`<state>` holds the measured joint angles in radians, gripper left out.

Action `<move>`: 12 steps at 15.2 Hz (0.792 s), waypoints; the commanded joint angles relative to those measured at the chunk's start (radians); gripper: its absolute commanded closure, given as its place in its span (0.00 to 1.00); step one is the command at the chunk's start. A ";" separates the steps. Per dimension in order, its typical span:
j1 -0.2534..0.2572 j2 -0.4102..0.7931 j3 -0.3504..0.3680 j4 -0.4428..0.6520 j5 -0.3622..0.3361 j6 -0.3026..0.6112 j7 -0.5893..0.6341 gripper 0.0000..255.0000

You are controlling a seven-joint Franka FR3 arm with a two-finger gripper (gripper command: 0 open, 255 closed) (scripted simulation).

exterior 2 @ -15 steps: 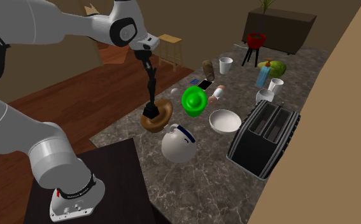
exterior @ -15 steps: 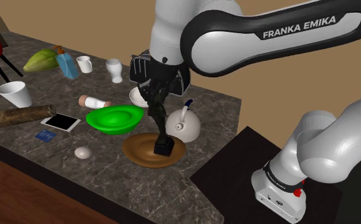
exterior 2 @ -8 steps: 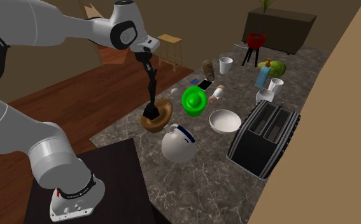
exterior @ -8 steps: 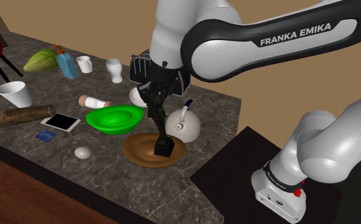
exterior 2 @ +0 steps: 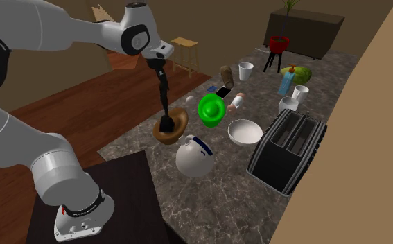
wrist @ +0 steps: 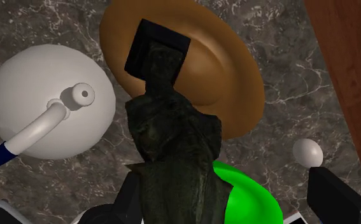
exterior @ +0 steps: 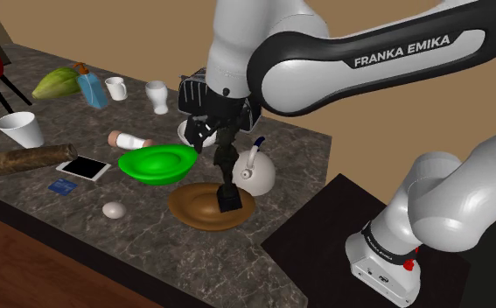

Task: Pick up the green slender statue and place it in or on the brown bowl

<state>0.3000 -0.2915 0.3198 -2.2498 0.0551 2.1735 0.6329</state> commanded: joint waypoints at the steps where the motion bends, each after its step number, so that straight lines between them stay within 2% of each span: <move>1: 0.001 -0.017 -0.004 0.019 0.004 -0.035 -0.004 0.00; 4: 0.003 -0.053 -0.013 0.078 0.012 -0.130 -0.011 0.00; 12: 0.004 -0.053 -0.013 0.078 0.012 -0.130 -0.011 0.00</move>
